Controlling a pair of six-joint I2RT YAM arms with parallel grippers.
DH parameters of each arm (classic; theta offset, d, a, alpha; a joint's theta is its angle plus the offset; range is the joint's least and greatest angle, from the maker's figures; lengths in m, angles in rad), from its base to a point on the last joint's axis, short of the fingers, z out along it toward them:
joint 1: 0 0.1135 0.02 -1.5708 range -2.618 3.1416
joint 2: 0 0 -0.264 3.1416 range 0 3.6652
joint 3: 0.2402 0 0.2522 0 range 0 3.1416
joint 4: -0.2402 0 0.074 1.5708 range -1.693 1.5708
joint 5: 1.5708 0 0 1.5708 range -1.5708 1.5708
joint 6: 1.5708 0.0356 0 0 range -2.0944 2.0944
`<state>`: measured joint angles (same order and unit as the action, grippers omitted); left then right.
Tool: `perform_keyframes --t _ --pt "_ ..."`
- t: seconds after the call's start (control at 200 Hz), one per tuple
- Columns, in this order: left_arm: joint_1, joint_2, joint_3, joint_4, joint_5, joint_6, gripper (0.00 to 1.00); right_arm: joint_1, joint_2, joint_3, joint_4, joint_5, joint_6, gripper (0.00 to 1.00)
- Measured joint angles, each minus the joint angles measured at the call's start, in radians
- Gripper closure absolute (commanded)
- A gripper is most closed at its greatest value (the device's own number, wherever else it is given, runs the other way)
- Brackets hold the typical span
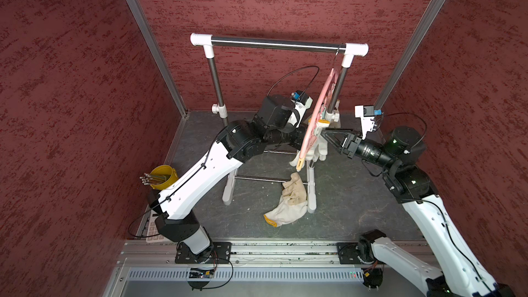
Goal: Clip the gloves onto a hanger to dry
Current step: Open the clamp at the hanger.
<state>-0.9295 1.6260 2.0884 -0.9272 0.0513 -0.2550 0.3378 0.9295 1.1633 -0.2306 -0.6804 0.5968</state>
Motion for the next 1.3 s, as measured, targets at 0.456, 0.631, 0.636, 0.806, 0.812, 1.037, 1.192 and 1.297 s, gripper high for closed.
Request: perform_keyframes --t 0.456,0.631,0.636,0.806,0.812,1.037,1.192,1.297 --pt "0.000 0.005 0.005 -0.002 0.000 0.000 1.00 0.081 0.054 0.024 -0.048 0.146 -0.048 0.47" --pt "0.001 0.005 0.005 -0.002 -0.001 0.000 1.00 0.094 0.073 0.036 -0.049 0.154 -0.056 0.55" --pt "0.002 0.005 0.004 -0.003 -0.001 0.000 1.00 0.094 0.074 0.036 -0.048 0.154 -0.056 0.55" --pt "0.004 0.005 0.004 -0.005 -0.001 0.000 1.00 0.097 0.075 0.036 -0.046 0.154 -0.056 0.64" --pt "0.004 0.005 0.004 -0.005 -0.001 0.000 1.00 0.097 0.075 0.036 -0.046 0.154 -0.055 0.64" --pt "0.006 0.003 -0.020 0.000 -0.001 0.000 1.00 0.098 0.075 0.036 -0.046 0.154 -0.055 0.71" --pt "0.015 -0.015 -0.071 0.002 0.010 0.002 1.00 0.098 0.075 0.036 -0.044 0.153 -0.055 0.77" --pt "0.023 -0.061 -0.164 0.012 0.045 0.016 1.00 0.098 0.076 0.038 -0.045 0.150 -0.056 0.81"
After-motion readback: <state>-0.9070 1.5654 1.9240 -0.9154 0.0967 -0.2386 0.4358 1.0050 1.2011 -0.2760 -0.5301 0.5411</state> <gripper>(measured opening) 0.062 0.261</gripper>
